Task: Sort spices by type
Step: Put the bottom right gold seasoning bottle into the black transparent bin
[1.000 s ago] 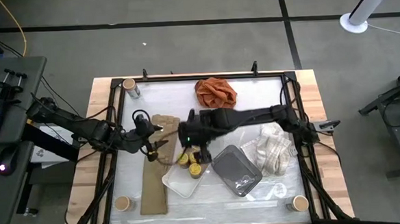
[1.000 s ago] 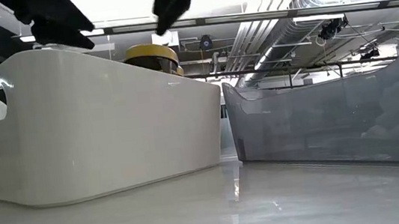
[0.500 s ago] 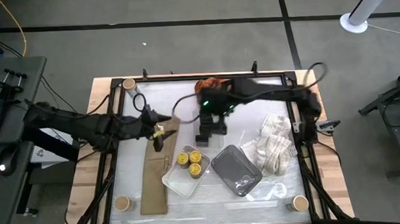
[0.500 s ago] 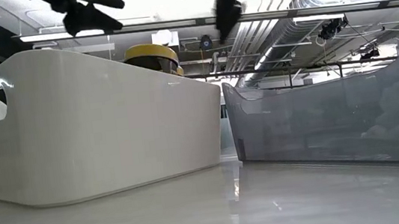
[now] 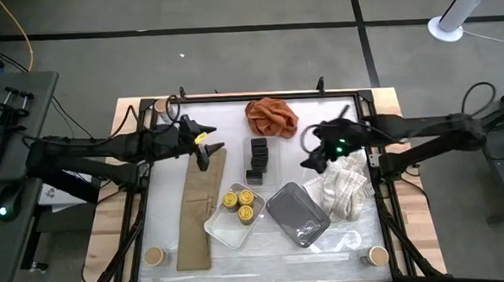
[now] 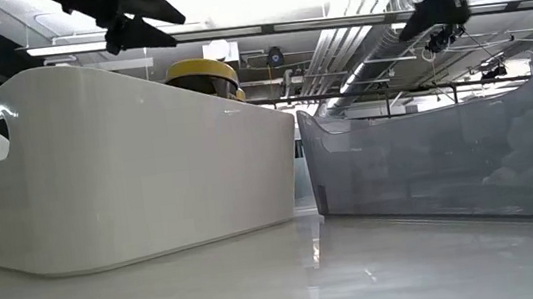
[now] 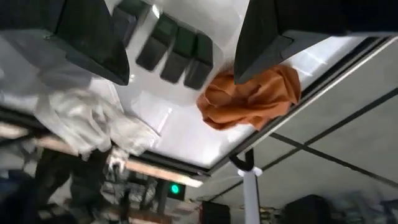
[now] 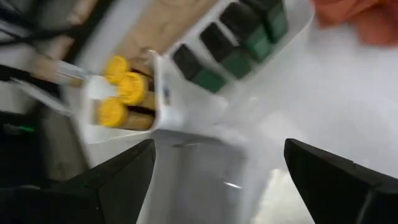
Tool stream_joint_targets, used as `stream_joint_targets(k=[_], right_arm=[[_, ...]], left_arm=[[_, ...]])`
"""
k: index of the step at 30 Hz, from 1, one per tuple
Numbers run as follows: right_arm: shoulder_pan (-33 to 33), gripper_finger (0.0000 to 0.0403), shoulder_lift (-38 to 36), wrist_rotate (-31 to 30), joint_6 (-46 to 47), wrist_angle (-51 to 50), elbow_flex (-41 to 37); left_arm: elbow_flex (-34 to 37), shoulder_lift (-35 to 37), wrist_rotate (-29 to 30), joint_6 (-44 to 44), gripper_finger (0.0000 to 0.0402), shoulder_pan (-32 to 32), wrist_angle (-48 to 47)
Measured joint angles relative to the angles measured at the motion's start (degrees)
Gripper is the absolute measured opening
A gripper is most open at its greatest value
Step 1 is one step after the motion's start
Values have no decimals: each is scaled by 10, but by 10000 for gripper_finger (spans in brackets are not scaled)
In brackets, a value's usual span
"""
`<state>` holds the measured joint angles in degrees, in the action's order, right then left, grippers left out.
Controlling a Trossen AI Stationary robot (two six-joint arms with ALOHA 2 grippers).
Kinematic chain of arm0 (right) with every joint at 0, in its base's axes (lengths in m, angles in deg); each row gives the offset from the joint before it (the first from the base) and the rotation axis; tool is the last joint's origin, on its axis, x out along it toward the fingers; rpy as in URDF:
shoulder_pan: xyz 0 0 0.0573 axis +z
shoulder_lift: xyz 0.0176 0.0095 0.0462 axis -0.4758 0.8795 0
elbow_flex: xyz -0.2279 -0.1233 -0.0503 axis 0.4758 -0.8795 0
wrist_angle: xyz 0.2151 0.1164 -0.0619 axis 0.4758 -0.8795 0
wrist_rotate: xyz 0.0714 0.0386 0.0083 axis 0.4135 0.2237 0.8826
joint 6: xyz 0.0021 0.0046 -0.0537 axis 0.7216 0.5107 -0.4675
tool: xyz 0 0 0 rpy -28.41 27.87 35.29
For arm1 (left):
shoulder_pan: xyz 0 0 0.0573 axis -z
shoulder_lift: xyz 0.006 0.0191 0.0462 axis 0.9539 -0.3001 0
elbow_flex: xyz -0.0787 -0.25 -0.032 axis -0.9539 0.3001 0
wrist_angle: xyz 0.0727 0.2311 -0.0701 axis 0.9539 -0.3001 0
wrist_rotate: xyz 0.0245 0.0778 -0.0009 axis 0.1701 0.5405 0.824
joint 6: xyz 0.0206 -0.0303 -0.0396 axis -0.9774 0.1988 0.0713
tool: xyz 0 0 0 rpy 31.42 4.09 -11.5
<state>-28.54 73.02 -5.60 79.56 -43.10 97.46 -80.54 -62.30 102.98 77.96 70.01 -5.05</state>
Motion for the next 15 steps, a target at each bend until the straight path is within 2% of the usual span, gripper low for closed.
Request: stream_joint_targets(k=[4,8,11,15], right_arm=[[42,353,-65,2,56,58,-45],[82,353,-88,13,102,100,-67],[116,353,-82,60,131,126,-67],[178,353,-53,132,203,112,-67]], left_arm=[[0,0,0,49,274,-15,28],[0,0,1,80,274,-22,45],[0,0,3,81,274,-26,49],[0,-1,4,81,274,-28,49]])
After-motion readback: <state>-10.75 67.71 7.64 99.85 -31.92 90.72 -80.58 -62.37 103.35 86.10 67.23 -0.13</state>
